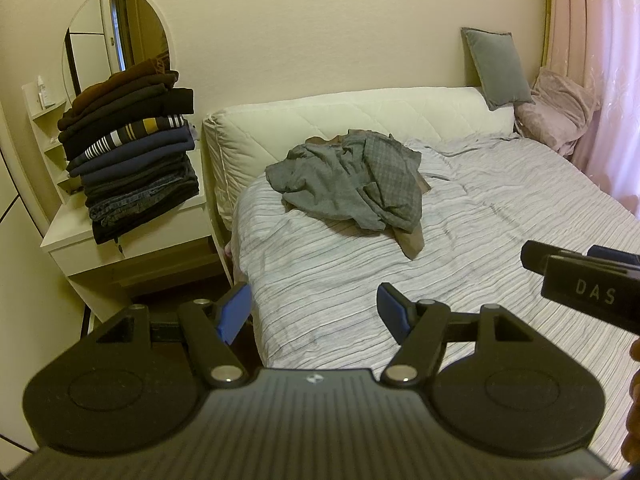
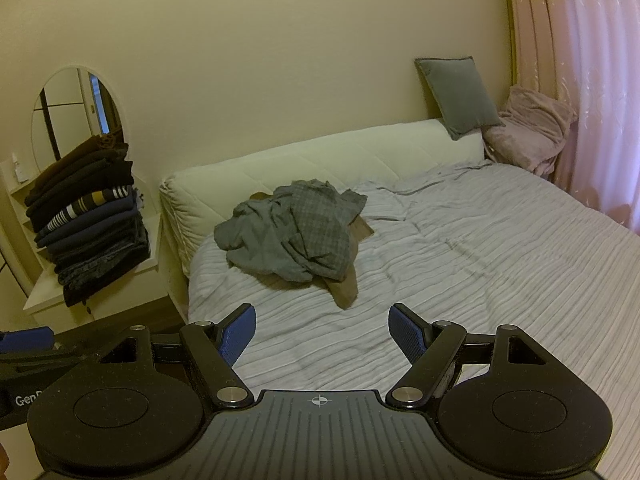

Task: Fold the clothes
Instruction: 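Move both grippers toward the crumpled grey clothes pile on the bed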

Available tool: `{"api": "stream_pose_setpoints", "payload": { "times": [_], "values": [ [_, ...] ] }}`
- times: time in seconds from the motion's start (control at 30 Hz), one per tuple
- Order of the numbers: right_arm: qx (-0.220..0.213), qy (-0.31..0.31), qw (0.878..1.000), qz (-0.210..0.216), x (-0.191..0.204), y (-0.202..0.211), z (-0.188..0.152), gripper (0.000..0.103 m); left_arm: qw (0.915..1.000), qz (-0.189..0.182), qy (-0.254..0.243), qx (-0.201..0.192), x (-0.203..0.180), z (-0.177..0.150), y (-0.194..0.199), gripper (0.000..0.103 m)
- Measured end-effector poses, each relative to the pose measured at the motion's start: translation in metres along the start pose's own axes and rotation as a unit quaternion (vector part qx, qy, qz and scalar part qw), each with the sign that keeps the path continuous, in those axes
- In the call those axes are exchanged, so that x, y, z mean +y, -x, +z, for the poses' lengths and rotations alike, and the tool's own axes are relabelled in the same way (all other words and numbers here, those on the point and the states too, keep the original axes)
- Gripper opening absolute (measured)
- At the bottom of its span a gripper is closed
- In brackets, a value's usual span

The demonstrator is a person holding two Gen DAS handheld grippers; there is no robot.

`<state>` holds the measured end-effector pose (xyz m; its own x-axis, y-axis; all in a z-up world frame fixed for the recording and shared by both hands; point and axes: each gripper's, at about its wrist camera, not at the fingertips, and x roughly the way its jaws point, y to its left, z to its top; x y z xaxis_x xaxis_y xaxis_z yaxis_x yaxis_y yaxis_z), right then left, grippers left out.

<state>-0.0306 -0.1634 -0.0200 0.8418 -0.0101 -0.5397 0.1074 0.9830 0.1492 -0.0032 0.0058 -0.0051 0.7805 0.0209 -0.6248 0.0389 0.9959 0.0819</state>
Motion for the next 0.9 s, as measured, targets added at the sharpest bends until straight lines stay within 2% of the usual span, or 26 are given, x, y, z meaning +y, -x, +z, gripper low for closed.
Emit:
{"api": "stream_pose_setpoints", "payload": {
  "times": [0.53,0.9],
  "values": [
    [-0.009,-0.017,1.0,-0.005,-0.006,0.0,0.008,0.077,0.9997,-0.016,-0.016,-0.002,-0.001,0.006,-0.007,0.066],
    [-0.011,-0.033,0.999,-0.029,-0.016,-0.011,0.014,0.077,0.9988,-0.04,-0.028,0.007,-0.006,0.019,-0.035,0.066]
  ]
}}
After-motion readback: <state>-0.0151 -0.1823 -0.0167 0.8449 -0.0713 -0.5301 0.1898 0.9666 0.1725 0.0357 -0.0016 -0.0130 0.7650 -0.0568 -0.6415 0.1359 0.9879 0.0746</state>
